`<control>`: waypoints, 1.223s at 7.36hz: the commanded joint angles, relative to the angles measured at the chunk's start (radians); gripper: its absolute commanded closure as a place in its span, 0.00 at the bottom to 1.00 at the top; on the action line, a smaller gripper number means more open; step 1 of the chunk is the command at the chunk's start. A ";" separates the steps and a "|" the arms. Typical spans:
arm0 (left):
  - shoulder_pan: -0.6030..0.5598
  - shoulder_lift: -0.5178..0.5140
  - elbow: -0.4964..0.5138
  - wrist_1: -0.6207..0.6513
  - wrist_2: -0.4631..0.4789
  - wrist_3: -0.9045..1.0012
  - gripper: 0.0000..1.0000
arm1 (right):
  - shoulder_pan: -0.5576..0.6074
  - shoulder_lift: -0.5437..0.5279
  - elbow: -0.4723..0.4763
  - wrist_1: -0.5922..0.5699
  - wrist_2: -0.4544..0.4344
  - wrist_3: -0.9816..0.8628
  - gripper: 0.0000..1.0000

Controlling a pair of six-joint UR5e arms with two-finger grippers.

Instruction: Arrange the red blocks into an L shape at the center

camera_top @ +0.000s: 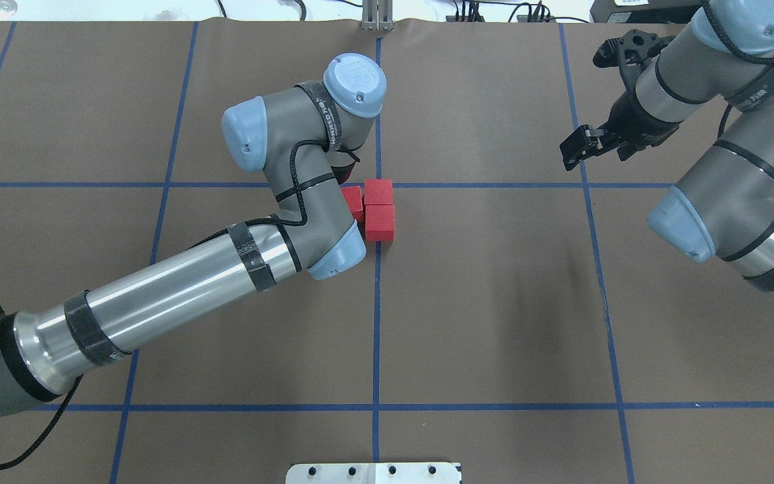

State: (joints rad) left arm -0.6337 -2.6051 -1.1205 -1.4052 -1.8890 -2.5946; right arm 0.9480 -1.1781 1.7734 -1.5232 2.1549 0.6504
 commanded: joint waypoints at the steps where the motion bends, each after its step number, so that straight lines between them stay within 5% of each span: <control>1: 0.003 0.045 -0.056 -0.006 -0.008 0.016 1.00 | 0.000 0.000 0.003 0.000 -0.001 0.000 0.01; 9: 0.009 0.060 -0.081 -0.168 -0.008 0.016 1.00 | 0.000 0.000 0.015 0.000 -0.003 0.009 0.01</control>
State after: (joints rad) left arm -0.6243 -2.5502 -1.2051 -1.5416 -1.8983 -2.5786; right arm 0.9480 -1.1781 1.7847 -1.5232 2.1524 0.6584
